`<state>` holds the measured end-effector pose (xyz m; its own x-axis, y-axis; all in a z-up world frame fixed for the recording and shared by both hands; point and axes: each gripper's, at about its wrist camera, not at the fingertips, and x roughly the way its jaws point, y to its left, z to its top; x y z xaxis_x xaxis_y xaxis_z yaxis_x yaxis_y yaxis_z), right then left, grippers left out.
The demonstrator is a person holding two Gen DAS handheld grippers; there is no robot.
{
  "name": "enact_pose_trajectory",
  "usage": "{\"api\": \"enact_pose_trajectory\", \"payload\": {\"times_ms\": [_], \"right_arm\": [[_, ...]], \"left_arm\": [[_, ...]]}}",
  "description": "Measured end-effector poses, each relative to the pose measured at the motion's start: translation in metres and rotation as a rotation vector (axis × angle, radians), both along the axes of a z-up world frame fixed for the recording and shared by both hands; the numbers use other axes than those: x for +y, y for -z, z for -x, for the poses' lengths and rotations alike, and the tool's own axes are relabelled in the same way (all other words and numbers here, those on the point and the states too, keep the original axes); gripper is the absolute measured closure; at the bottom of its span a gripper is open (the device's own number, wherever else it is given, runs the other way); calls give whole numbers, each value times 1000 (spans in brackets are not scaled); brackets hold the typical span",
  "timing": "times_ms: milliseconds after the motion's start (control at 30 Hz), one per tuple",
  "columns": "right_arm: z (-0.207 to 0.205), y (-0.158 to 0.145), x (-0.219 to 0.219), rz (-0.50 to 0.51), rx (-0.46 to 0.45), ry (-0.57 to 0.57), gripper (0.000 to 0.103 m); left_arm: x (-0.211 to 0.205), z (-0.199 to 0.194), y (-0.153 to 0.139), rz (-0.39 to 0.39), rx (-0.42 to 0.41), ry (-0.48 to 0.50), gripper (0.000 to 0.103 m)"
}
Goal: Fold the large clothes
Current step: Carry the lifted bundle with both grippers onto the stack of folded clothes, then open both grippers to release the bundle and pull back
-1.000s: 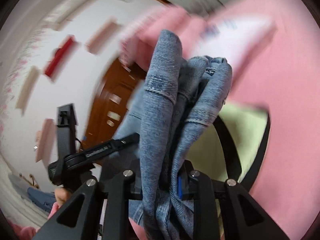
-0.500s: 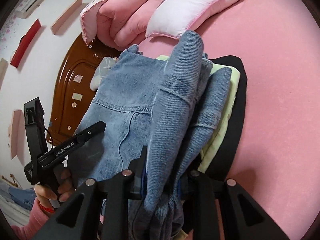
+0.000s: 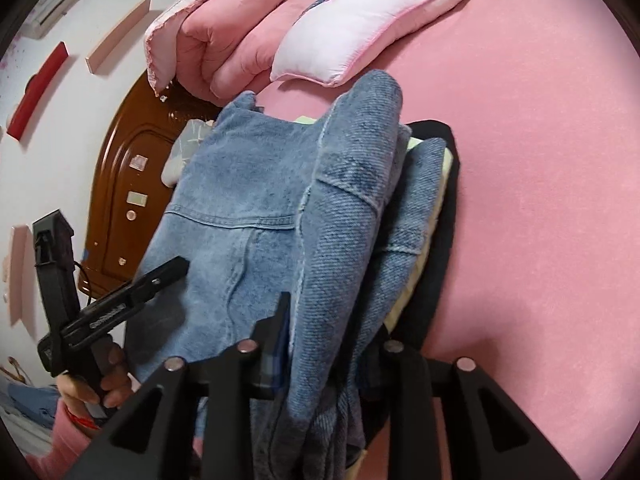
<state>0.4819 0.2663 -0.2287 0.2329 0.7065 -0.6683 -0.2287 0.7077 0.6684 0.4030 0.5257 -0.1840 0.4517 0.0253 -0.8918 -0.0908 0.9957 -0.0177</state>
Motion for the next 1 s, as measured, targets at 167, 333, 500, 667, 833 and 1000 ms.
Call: {"api": "enact_pose_trajectory", "payload": {"times_ms": [167,333,500,667,833,1000], "right_arm": [[5,15,1,-24,-30,-22,66],[10,24,-12,-102,25,33,61],[53,9,-50,-2,72,48,32],[137,14,-134,87,42,54,32],[235,44,-245,190,187,197,32],[348,31,-352,354,220,177,31]], "left_arm": [[26,8,20,127,-33,-13,38],[16,19,17,75,-77,-68,36],[-43,67,-1,-216,-207,-307,29],[-120,135,2,-354,-242,-411,11],[-213,222,52,-118,61,-392,12],[-342,313,44,-92,116,-161,12]]}}
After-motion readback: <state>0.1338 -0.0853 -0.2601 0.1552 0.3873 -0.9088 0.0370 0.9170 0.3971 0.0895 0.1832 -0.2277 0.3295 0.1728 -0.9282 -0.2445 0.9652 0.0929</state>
